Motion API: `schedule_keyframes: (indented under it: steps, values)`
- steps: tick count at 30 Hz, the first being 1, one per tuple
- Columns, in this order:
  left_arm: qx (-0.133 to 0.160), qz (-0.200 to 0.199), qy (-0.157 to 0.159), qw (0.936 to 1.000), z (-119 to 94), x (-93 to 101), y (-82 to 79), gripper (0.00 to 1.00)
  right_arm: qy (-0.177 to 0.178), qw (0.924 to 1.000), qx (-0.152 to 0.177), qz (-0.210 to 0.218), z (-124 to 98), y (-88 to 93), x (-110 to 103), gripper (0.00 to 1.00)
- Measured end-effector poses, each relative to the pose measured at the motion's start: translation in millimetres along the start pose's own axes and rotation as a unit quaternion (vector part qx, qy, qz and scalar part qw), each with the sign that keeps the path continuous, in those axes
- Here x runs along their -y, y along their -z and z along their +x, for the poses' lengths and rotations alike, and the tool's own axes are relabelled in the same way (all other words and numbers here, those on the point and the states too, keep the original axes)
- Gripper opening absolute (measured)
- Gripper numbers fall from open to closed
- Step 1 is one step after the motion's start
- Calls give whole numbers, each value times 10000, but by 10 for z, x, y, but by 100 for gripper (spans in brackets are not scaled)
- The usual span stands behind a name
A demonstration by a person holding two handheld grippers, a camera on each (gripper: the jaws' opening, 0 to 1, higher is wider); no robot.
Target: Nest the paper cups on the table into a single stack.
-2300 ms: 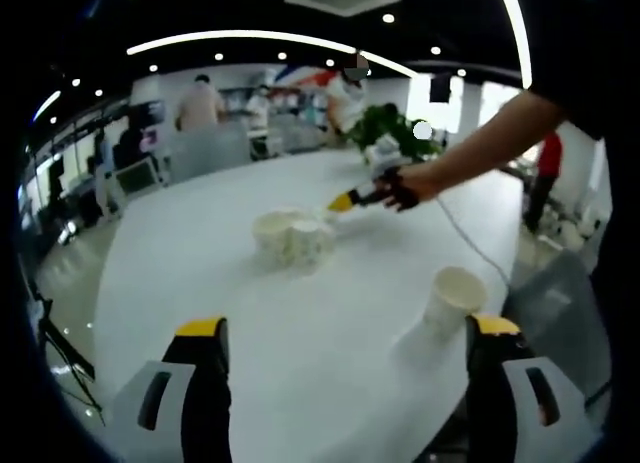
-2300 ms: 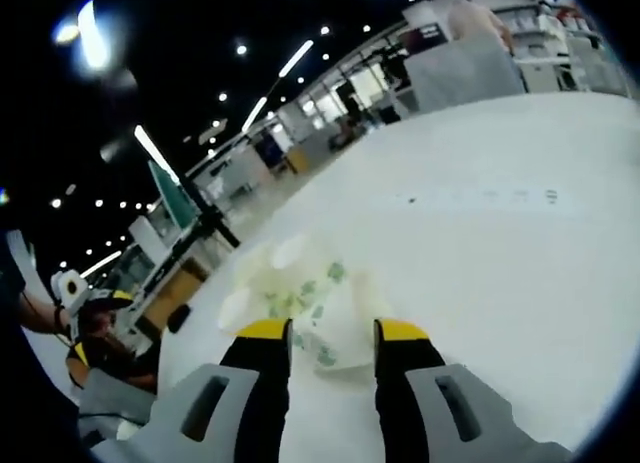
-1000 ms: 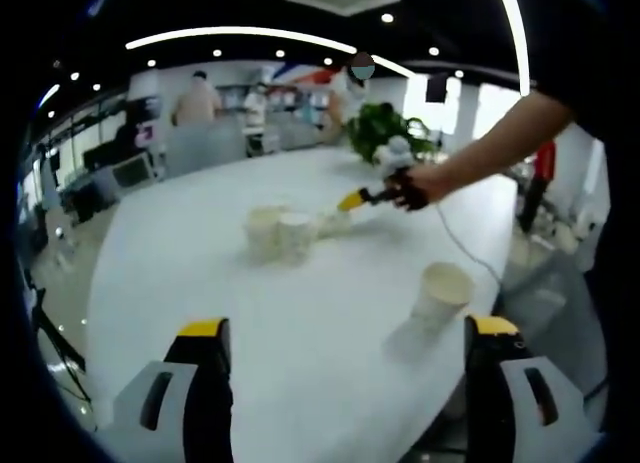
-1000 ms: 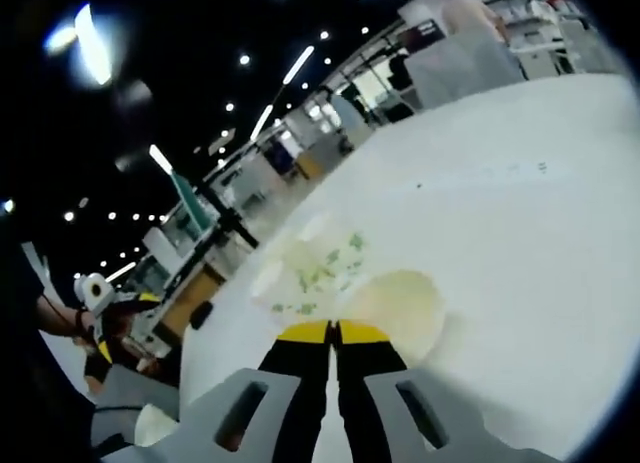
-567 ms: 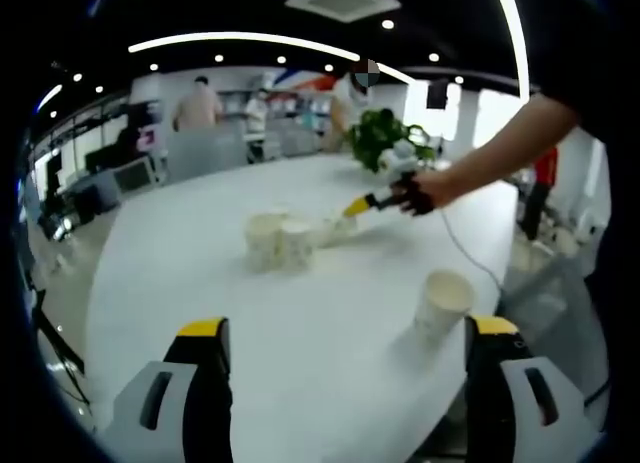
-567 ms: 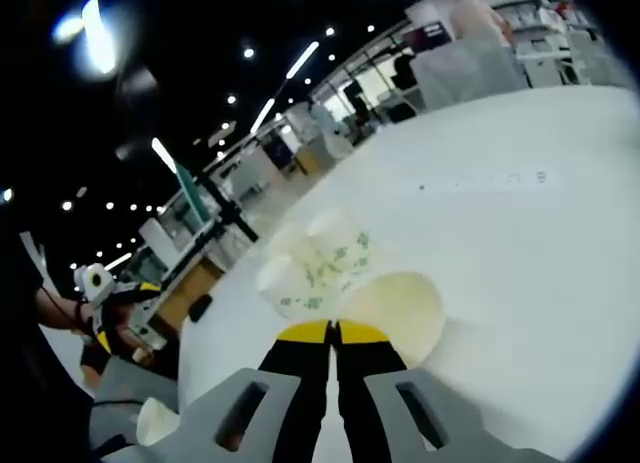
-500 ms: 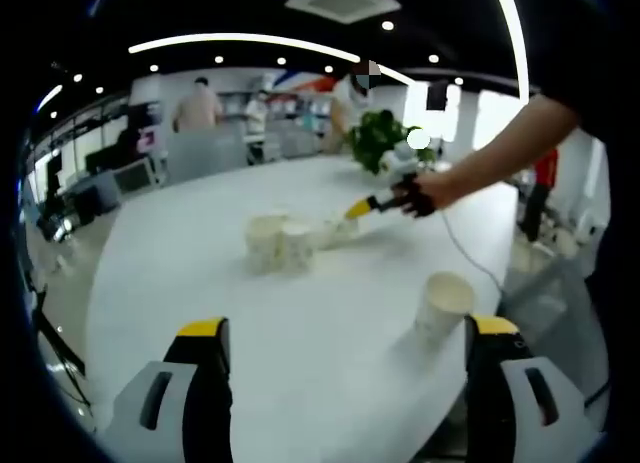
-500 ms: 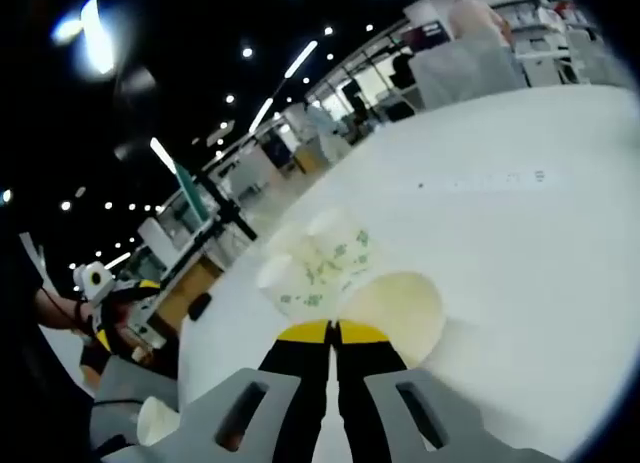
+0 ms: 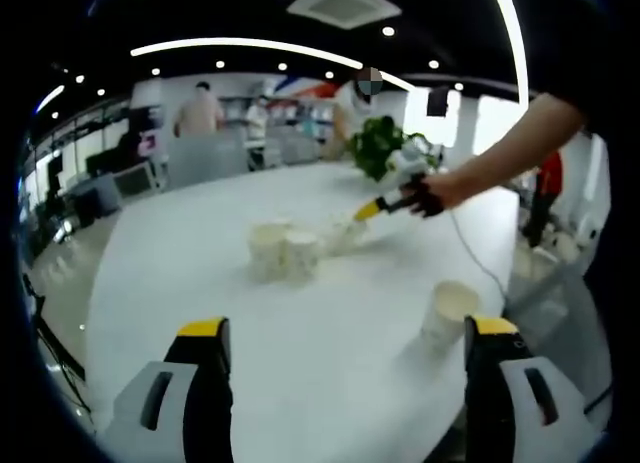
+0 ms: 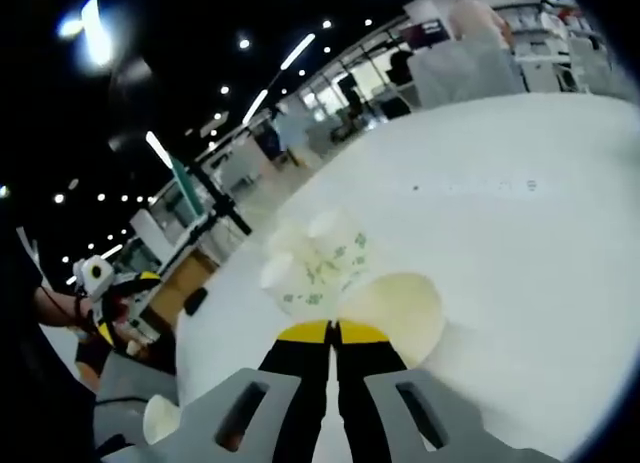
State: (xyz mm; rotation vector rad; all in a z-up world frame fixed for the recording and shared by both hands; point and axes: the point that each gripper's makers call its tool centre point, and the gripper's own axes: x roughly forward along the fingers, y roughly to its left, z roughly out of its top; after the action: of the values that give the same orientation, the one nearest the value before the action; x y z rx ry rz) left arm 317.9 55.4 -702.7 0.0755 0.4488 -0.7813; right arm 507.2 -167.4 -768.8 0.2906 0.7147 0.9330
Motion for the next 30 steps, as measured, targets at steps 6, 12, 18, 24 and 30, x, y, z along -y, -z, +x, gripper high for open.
schedule_keyframes:
  steps: [6,12,18,24,30]
  values:
    - [59,-15,49,10000,51,4,-9,97,-58,9997,-134,-169,-23,-3,-123,0]
    - [83,36,116,9999,53,29,-13,97,-86,9996,-168,-188,-83,8,-221,0]
    - [112,60,160,9998,38,69,-18,97,-110,9997,-165,-147,-146,32,-318,0]
    - [162,78,169,9997,45,85,-47,97,-165,9992,-244,-272,-195,114,-450,0]
    - [152,106,206,9996,57,110,-49,97,-183,9988,-258,-385,-266,121,-539,0]
